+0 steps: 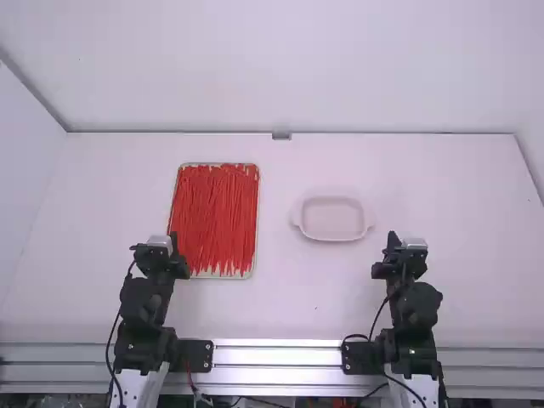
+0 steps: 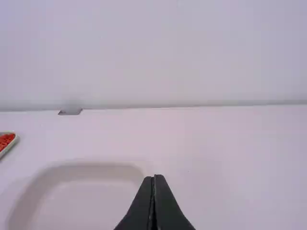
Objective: Fasten the cable tie
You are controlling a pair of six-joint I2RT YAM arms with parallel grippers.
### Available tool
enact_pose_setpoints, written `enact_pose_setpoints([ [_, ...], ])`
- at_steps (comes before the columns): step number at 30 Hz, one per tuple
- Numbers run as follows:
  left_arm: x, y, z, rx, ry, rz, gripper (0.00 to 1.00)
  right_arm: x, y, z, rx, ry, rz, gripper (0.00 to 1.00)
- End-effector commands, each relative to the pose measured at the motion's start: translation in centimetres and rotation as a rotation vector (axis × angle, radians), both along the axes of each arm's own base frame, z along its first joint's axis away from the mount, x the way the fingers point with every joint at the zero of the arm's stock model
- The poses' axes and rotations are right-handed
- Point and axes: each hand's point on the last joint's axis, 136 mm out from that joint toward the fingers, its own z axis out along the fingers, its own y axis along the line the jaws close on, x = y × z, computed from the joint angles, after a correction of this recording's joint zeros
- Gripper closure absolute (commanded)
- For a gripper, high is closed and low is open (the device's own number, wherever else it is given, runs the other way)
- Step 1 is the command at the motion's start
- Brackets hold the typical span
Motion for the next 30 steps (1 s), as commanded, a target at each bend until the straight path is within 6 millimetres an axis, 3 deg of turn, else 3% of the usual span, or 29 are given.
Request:
enact_pose_setpoints([
  [1, 0.0, 0.0, 0.0, 0.0, 0.001, 0.0, 1.0, 0.0, 0.0, 0.0, -0.002, 0.0, 0.002, 1.0],
  [15, -0.1, -0.4, 1.0, -0.001, 0.056, -0.027, 0.92, 0.1, 0.4, 0.8, 0.008, 0.039, 0.018, 0.92],
  [30, 1.2, -2.0, 1.8, -0.023, 0.325, -0.123, 0.68, 1.2, 2.8, 1.3, 0.032, 0.228, 0.11, 0.68],
])
